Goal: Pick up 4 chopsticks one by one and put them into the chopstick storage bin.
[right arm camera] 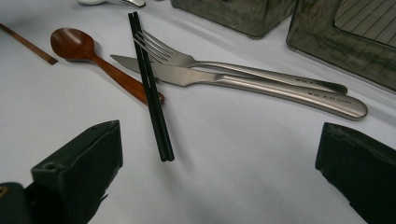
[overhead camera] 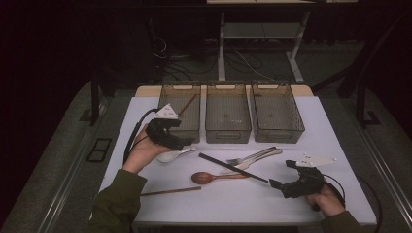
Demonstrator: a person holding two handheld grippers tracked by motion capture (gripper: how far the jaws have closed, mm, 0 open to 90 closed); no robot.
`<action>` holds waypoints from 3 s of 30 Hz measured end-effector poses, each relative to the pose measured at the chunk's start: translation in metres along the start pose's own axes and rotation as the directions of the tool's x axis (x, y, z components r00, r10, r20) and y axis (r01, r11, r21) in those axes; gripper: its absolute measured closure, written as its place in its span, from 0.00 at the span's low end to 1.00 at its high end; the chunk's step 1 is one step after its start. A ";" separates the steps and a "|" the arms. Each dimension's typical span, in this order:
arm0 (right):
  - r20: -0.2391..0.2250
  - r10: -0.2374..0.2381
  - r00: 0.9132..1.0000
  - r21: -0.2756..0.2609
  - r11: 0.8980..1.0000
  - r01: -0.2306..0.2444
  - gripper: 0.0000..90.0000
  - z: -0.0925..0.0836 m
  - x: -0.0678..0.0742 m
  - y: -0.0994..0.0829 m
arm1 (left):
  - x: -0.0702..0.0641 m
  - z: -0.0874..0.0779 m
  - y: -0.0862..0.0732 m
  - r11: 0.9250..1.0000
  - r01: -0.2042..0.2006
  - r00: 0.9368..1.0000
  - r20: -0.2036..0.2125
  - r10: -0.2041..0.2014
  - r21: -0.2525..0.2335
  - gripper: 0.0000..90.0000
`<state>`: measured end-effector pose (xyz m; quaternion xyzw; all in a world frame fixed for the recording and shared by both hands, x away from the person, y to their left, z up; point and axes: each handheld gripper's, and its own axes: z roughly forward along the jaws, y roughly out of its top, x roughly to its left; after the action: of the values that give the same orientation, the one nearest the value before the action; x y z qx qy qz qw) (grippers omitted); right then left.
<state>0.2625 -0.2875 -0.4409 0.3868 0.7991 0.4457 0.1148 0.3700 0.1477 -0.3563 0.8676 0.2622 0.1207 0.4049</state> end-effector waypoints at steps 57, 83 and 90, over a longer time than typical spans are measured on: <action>-0.004 -0.008 1.000 0.015 1.000 0.008 0.01 0.003 0.000 -0.002 | -0.061 -0.018 -0.124 0.989 -0.074 0.976 0.213 0.046 0.127 0.79; -0.008 -0.010 1.000 0.021 1.000 0.010 0.01 0.004 0.000 -0.002 | -0.070 -0.009 -0.120 0.979 -0.159 0.957 0.265 0.120 0.130 0.92; -0.010 -0.010 1.000 0.022 1.000 0.010 0.01 0.004 0.000 -0.002 | -0.071 -0.009 -0.119 0.978 -0.163 0.957 0.263 0.124 0.130 0.92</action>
<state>0.2631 -0.2858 -0.4451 0.3819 0.8063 0.4383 0.1088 0.2646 0.1784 -0.4416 0.9208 0.1528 0.0180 0.3585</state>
